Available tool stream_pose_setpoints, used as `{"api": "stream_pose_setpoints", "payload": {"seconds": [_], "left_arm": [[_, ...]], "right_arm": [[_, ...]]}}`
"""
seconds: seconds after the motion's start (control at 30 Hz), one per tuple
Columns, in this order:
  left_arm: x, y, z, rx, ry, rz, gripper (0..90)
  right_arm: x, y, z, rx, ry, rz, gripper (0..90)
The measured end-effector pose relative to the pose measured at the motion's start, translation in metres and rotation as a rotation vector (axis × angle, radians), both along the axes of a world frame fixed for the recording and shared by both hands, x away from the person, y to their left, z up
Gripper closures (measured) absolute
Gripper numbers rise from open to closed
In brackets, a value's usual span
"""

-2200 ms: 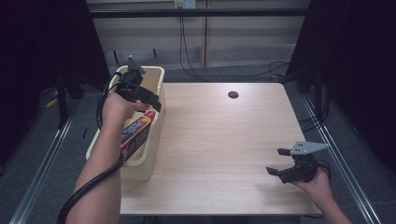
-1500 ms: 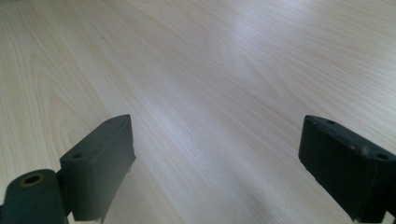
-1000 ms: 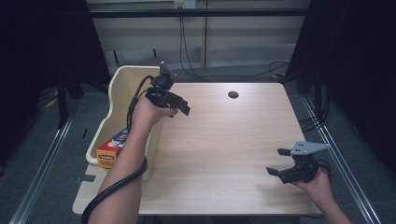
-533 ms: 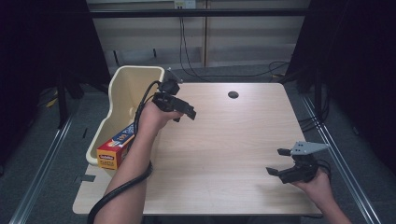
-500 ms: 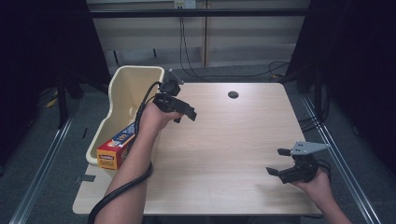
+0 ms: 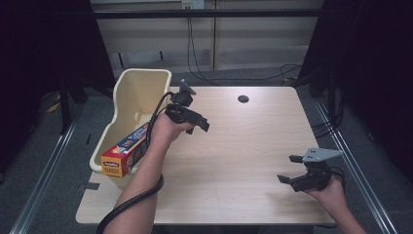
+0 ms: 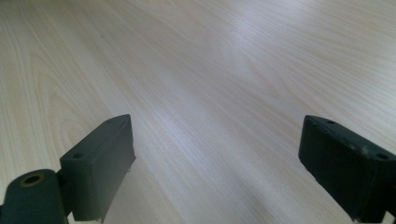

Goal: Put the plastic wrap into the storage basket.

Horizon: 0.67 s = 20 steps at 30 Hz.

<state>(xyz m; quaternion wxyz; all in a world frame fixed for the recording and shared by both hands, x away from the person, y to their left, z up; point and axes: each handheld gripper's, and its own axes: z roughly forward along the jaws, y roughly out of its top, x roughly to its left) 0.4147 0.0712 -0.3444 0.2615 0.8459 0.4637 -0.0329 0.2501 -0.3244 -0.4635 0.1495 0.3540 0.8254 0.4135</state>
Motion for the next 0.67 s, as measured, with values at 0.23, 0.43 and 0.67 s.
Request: {"api": "stream_pose_setpoints", "payload": {"seconds": [0.23, 0.43, 0.67], "left_arm": [[-0.003, -0.006, -0.010, -0.018, 0.001, -0.020, 8.9], [-0.005, -0.011, -0.019, -0.030, 0.016, -0.030, 8.5], [-0.010, -0.017, -0.025, -0.047, 0.003, -0.053, 7.5]], "right_arm": [[0.000, 0.000, 0.000, 0.002, -0.004, 0.003, 10.2], [0.000, -0.001, 0.000, 0.000, -0.005, 0.002, 10.1], [-0.001, 0.000, -0.001, 0.001, 0.005, -0.001, 9.8]]}}
